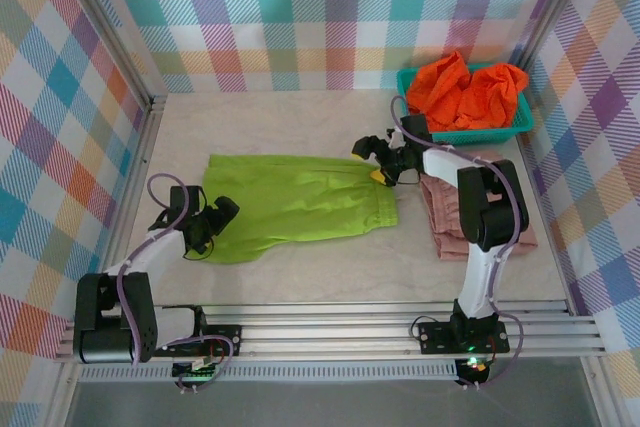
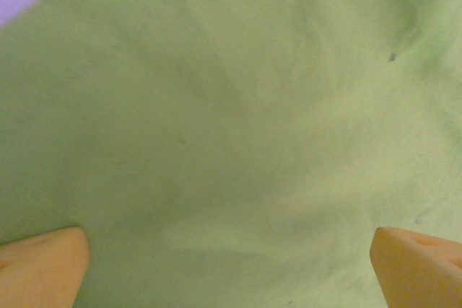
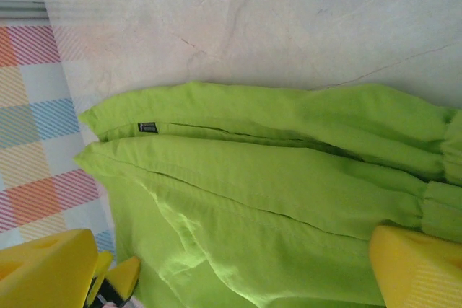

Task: Fold and stack the shorts

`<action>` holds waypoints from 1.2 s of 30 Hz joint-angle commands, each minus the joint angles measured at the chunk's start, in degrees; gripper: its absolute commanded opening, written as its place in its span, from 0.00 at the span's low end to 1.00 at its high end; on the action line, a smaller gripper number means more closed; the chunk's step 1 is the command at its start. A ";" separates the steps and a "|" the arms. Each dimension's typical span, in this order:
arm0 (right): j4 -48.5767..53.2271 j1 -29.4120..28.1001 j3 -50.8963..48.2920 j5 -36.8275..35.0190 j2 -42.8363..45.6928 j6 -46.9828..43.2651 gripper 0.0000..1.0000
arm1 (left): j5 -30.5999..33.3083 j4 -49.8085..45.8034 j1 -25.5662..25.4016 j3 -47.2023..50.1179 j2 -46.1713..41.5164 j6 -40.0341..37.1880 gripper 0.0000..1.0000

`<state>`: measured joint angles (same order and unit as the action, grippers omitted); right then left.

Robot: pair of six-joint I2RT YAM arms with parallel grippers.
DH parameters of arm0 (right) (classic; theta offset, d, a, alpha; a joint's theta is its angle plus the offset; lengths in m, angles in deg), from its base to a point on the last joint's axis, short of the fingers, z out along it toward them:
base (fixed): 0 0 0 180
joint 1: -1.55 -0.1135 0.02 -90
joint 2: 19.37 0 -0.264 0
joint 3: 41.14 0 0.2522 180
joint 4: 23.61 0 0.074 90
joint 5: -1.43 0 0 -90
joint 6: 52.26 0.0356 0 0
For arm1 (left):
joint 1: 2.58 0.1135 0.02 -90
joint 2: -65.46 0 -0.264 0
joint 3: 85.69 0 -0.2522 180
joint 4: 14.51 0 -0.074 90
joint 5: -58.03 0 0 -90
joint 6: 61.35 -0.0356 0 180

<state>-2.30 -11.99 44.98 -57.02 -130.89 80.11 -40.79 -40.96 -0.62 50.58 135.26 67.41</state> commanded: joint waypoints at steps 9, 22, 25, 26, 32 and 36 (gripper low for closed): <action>17.50 0.34 -3.67 -20.35 22.84 -25.80 0.98 | -7.35 -13.07 -2.47 -15.89 -8.35 -3.46 1.00; 27.20 1.15 -4.73 -19.17 13.69 -25.84 0.94 | -4.98 1.82 -9.34 -6.02 6.96 0.53 1.00; 26.74 0.91 -5.71 -19.07 11.70 -25.22 0.90 | -3.91 2.84 -9.42 -4.43 9.29 0.22 1.00; 26.73 0.76 -5.91 -19.16 11.08 -25.07 0.89 | -3.80 3.14 -9.38 -4.03 9.85 0.17 1.00; 25.79 -0.75 -6.79 -18.89 9.08 -24.18 0.82 | -3.44 3.87 -9.49 -2.26 10.37 0.00 1.00; 25.91 -2.31 -6.33 -19.66 8.02 -24.09 0.80 | -2.97 3.55 -9.45 -2.10 9.73 0.00 1.00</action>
<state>23.17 -13.12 38.70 -76.60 -121.89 55.50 -45.56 -35.23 -9.58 46.29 144.39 67.61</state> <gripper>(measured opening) 0.800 0.999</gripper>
